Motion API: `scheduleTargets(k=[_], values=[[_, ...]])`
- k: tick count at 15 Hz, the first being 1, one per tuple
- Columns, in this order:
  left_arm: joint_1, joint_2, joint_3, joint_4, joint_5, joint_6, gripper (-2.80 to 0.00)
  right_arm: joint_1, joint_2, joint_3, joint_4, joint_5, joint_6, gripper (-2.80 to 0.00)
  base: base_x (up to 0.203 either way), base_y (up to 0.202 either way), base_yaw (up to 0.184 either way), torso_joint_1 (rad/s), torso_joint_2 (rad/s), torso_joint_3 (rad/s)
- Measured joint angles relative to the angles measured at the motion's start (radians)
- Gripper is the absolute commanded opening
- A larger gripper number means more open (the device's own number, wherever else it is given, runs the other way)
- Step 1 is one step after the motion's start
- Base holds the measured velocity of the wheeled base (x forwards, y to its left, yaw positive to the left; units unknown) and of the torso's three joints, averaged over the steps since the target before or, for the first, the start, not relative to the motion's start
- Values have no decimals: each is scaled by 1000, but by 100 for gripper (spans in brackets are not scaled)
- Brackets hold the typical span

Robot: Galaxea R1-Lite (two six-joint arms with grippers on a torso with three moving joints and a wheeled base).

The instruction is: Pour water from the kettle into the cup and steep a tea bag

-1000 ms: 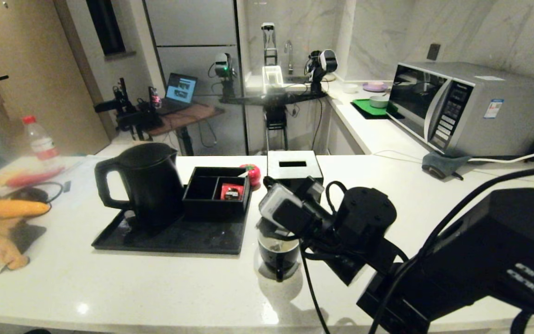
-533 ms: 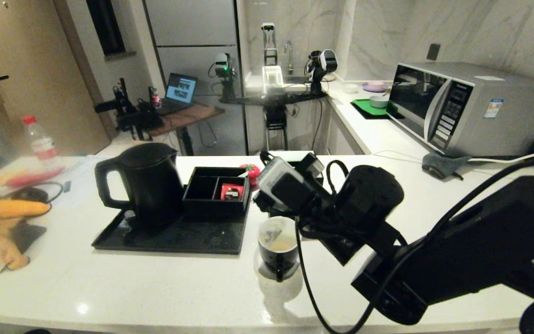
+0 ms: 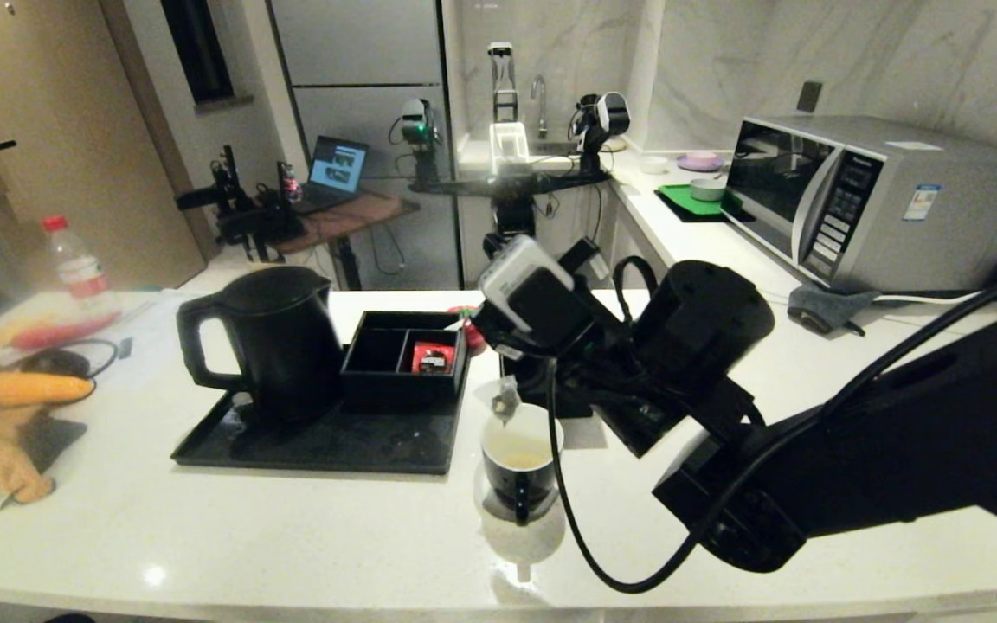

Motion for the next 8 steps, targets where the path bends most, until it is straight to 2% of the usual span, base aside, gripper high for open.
scheduleTargets(k=[8], values=[[0, -1, 0, 0, 0, 0, -280, -21, 6, 124, -102, -2, 20, -280, 0, 0, 0, 0, 0, 0]])
